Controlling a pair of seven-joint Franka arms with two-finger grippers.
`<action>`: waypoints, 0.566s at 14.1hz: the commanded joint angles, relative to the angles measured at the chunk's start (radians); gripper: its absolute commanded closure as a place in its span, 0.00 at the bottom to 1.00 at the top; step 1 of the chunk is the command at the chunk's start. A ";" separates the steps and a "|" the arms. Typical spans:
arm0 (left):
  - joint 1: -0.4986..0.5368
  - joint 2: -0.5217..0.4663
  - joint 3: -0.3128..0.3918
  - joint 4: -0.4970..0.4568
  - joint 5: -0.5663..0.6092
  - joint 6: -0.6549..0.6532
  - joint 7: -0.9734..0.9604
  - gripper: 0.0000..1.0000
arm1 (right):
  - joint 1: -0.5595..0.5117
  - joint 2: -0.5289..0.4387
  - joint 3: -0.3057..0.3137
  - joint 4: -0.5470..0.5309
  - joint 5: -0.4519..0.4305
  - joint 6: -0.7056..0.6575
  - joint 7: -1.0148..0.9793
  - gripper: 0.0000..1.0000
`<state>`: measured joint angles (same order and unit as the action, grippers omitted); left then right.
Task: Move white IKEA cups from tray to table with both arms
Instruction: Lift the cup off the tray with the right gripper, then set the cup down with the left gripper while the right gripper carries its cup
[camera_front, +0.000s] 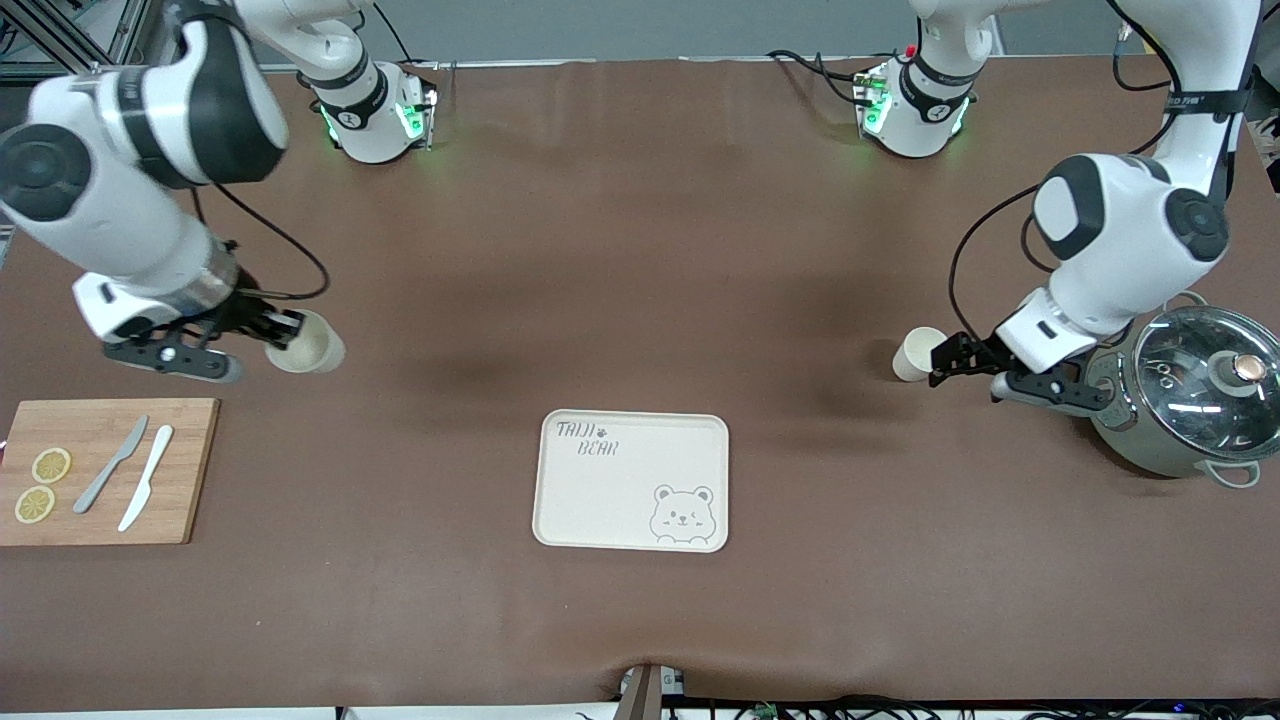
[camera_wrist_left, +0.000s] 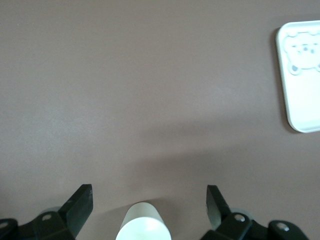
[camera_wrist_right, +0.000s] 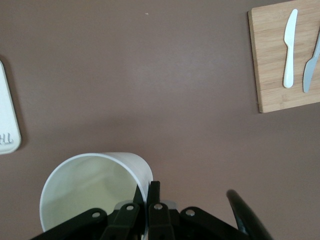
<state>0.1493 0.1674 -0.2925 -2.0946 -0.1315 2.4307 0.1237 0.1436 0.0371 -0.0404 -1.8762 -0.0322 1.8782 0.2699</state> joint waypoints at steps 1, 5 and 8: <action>-0.066 0.056 -0.008 0.096 0.114 -0.027 -0.180 0.00 | -0.151 -0.069 0.011 -0.099 0.154 0.039 -0.226 1.00; -0.122 0.066 -0.005 0.209 0.116 -0.159 -0.274 0.00 | -0.217 -0.071 0.010 -0.165 0.173 0.117 -0.328 1.00; -0.151 0.054 -0.008 0.263 0.150 -0.258 -0.355 0.00 | -0.208 -0.072 0.017 -0.245 0.166 0.235 -0.328 1.00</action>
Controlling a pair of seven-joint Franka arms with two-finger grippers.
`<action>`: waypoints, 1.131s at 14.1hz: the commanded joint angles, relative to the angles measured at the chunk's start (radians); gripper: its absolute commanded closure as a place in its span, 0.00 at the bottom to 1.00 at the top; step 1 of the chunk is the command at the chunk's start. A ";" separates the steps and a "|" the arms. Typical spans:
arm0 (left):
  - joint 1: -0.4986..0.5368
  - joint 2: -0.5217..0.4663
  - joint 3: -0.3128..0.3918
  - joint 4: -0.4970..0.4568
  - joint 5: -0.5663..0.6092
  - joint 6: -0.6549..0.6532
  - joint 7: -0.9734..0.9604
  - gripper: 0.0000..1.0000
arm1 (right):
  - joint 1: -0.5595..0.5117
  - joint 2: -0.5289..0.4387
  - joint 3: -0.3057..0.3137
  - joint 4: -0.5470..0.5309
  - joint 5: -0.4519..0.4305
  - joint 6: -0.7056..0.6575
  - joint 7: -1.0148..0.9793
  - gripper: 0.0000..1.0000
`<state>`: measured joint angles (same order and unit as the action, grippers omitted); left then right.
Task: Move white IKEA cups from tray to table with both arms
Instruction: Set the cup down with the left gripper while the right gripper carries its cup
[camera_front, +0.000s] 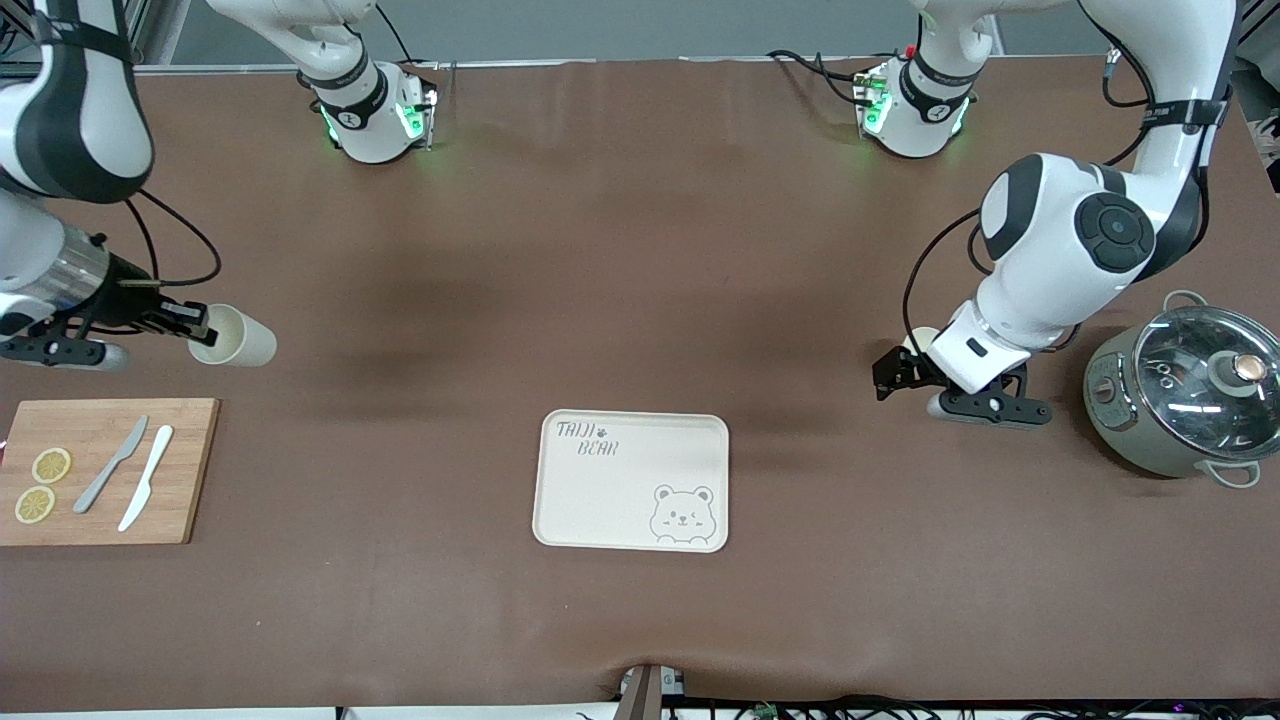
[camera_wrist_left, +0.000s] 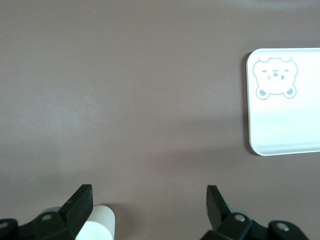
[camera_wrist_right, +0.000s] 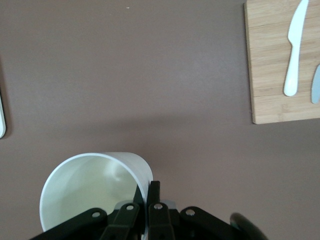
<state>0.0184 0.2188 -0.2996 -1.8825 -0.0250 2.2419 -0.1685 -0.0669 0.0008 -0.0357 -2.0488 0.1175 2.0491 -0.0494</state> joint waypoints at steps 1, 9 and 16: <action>-0.024 -0.002 -0.003 0.071 0.059 -0.103 -0.084 0.00 | 0.009 -0.033 0.014 -0.089 0.016 0.092 -0.007 1.00; -0.026 -0.039 0.016 0.264 0.063 -0.356 -0.092 0.00 | 0.039 0.027 0.014 -0.172 0.013 0.305 0.011 1.00; -0.063 -0.084 0.151 0.269 0.053 -0.404 0.053 0.00 | 0.056 0.111 0.014 -0.260 0.013 0.542 0.013 0.99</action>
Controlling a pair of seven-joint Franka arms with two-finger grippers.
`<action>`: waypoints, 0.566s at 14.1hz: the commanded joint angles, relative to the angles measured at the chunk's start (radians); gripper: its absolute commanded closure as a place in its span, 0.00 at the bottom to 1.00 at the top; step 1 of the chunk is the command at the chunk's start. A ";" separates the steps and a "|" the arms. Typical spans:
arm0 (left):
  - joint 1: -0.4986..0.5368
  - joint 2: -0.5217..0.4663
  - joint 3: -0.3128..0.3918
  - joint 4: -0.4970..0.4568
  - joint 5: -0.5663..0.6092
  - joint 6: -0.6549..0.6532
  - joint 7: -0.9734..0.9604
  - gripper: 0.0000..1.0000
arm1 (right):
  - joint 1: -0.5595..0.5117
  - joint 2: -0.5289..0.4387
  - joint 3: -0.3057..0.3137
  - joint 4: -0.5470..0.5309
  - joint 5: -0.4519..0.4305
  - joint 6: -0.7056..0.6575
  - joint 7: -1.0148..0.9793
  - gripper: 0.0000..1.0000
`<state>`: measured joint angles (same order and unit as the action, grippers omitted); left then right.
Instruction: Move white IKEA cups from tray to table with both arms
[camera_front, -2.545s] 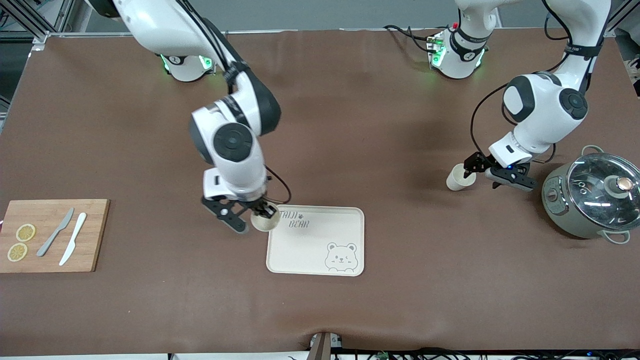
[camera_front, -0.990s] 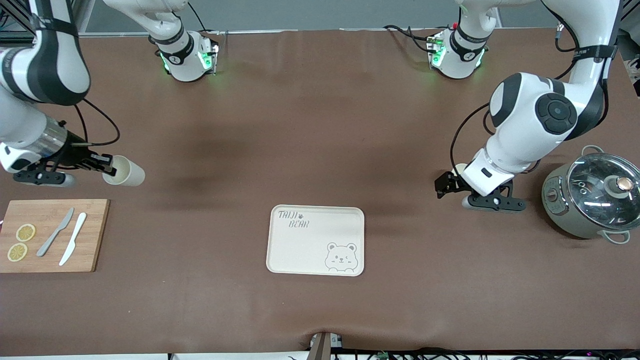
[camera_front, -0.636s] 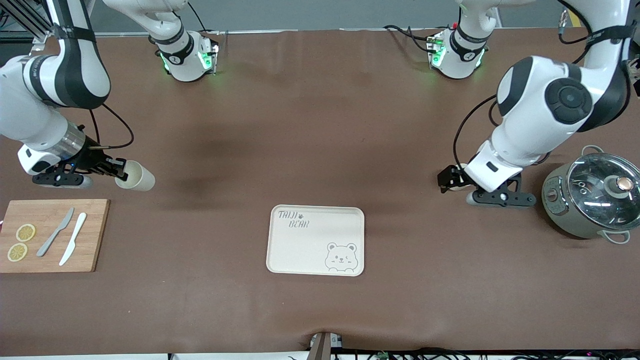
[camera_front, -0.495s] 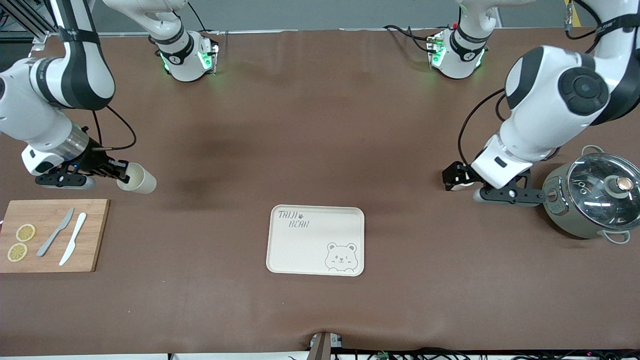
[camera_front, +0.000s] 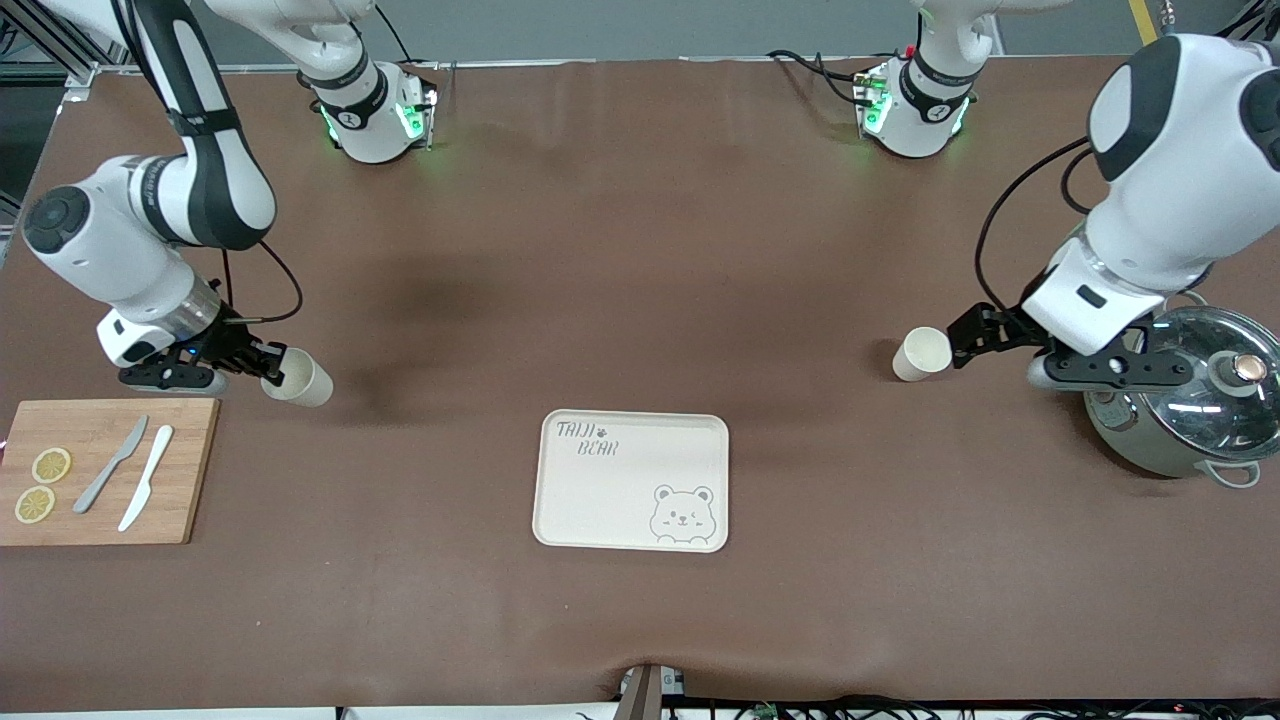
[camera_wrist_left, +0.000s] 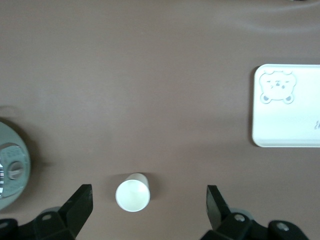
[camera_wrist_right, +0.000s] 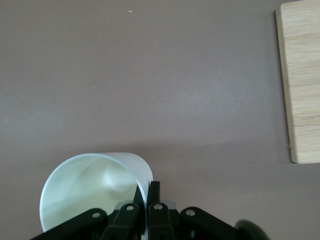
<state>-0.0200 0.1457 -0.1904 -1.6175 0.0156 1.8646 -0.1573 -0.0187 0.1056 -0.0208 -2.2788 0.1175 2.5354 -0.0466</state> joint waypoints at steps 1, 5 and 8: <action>-0.024 -0.014 0.049 0.004 0.012 -0.027 0.062 0.00 | 0.016 0.022 -0.001 -0.034 0.014 0.086 0.010 0.99; -0.026 -0.015 0.072 0.005 0.009 -0.028 0.099 0.00 | 0.028 0.084 -0.001 -0.048 0.014 0.203 0.025 0.99; -0.026 -0.006 0.074 -0.004 -0.003 -0.028 0.124 0.00 | 0.036 0.112 -0.001 -0.054 0.014 0.250 0.028 0.99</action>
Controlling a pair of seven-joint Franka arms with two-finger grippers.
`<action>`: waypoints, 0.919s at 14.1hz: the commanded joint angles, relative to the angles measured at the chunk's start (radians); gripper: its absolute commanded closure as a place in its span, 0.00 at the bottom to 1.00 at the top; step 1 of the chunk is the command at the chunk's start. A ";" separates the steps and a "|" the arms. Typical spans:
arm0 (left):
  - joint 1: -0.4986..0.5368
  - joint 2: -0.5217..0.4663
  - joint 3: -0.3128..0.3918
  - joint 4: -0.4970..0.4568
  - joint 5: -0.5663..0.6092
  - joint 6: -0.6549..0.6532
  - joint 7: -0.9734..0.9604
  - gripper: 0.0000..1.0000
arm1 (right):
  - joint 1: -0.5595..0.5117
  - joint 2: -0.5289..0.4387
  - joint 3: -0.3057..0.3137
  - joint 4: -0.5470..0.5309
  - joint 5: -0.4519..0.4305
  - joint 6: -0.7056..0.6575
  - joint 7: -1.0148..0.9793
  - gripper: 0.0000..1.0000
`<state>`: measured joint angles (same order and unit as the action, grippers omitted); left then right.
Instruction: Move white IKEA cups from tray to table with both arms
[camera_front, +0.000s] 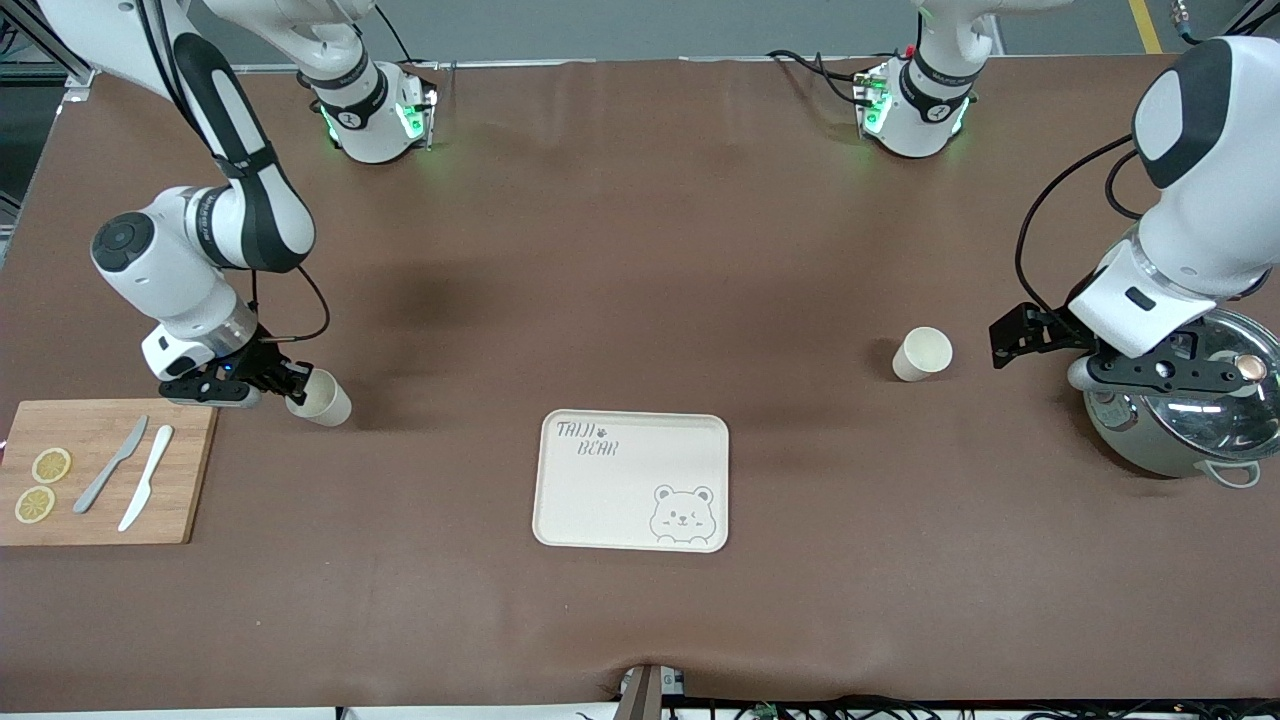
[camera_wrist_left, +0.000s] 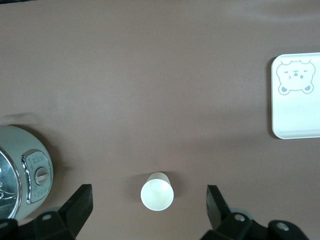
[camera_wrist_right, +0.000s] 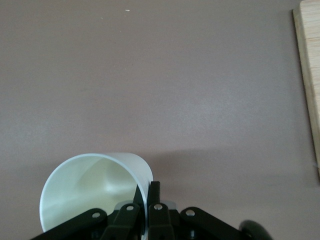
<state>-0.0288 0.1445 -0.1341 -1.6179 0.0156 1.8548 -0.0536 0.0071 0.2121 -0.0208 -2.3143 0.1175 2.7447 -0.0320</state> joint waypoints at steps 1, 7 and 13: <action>-0.017 0.000 0.021 -0.005 -0.003 -0.034 0.026 0.00 | 0.019 0.013 -0.001 -0.025 0.014 0.065 0.026 0.99; -0.022 0.004 0.039 -0.004 -0.002 -0.100 0.089 0.00 | 0.034 0.065 -0.001 -0.040 0.016 0.165 0.049 0.98; -0.023 0.001 0.039 -0.002 0.000 -0.101 0.092 0.00 | 0.034 0.093 -0.001 -0.056 0.016 0.225 0.049 0.95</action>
<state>-0.0363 0.1522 -0.1128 -1.6252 0.0156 1.7661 0.0191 0.0362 0.3052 -0.0211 -2.3482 0.1175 2.9360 0.0080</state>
